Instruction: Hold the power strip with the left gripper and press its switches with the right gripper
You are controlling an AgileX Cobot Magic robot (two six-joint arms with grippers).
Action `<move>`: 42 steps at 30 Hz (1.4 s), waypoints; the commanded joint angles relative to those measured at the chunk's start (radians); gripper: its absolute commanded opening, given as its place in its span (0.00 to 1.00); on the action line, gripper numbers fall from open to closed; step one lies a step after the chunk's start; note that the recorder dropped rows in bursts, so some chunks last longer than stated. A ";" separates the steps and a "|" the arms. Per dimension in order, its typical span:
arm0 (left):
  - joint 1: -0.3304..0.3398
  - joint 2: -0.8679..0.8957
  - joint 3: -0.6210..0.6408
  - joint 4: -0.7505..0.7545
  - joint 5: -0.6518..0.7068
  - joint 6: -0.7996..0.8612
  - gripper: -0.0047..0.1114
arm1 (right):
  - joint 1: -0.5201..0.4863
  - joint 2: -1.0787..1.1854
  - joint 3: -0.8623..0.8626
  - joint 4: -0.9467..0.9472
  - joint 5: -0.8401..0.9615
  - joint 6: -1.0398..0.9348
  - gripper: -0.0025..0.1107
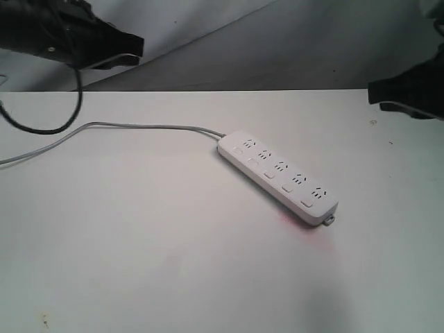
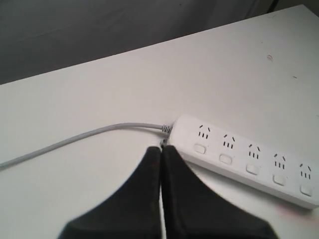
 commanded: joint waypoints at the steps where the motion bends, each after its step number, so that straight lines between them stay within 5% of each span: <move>1: -0.057 0.133 -0.101 0.003 -0.041 0.001 0.04 | 0.001 0.086 -0.007 0.014 -0.034 -0.019 0.02; 10: -0.116 0.389 -0.328 0.003 -0.008 -0.032 0.04 | 0.001 0.234 -0.007 0.034 -0.066 -0.042 0.02; 18: -0.132 0.571 -0.455 -0.114 0.010 -0.026 0.04 | 0.001 0.337 -0.007 0.296 -0.070 -0.261 0.02; 21: -0.158 0.614 -0.459 -0.128 -0.047 -0.029 0.04 | 0.001 0.340 -0.007 0.295 -0.070 -0.261 0.02; 26: -0.184 0.653 -0.459 -0.170 0.042 -0.029 0.04 | 0.001 0.339 -0.007 0.310 -0.075 -0.271 0.02; 42: -0.184 0.730 -0.459 -0.208 0.011 -0.036 0.04 | 0.051 0.434 -0.007 0.406 -0.094 -0.371 0.02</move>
